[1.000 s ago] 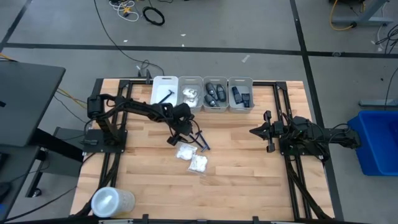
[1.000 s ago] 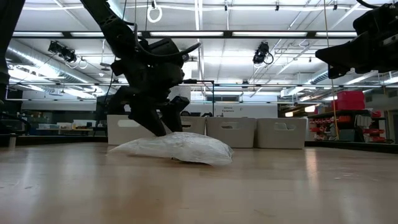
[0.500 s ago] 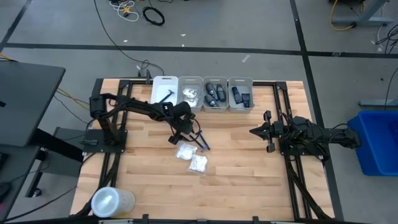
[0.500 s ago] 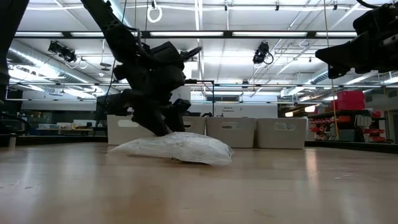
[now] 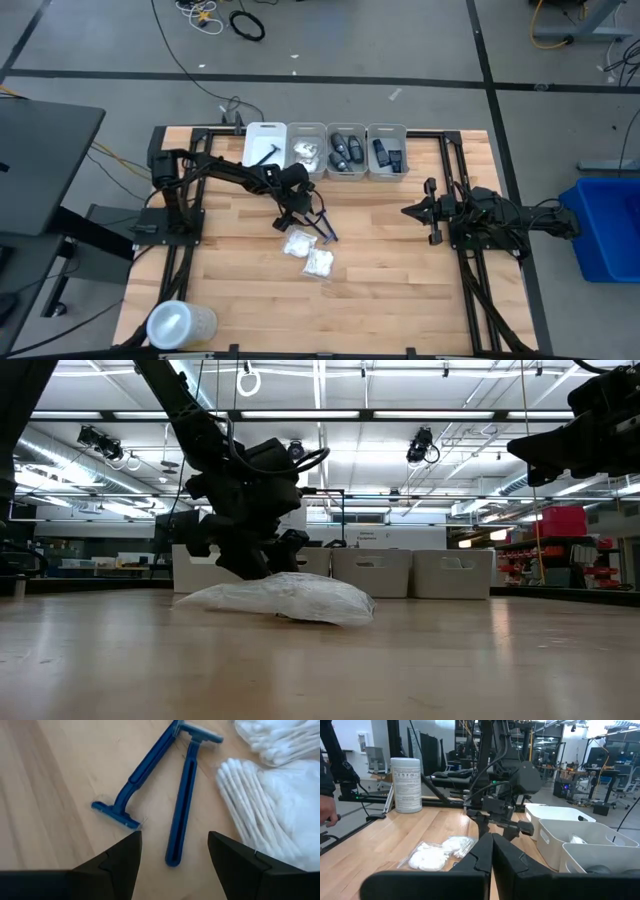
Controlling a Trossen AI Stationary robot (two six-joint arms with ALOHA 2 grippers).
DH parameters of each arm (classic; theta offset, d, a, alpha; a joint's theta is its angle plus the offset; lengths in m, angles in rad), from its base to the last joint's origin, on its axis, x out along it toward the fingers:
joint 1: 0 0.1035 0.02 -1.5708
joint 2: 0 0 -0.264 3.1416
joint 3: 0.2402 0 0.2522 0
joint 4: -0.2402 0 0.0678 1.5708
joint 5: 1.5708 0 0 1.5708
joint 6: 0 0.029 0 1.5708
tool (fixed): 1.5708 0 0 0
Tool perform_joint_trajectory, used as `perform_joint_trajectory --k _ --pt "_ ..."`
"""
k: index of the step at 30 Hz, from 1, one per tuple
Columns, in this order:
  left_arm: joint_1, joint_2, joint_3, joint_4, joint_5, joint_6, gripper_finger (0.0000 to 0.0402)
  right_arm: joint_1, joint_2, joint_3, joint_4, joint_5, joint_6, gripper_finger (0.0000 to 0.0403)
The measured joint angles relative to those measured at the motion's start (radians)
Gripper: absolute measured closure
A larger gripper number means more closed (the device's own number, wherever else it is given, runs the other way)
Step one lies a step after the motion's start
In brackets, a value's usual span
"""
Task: Pick & Place Travel size toiletries
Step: Put the blue razor into the white bin
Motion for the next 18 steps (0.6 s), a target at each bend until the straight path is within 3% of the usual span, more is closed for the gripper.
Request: perform_joint_trajectory --k 18 --pt "0.006 0.008 0.0 -0.012 0.017 0.001 0.0223 0.0 0.0 0.0 0.0 0.0 0.0 0.0389"
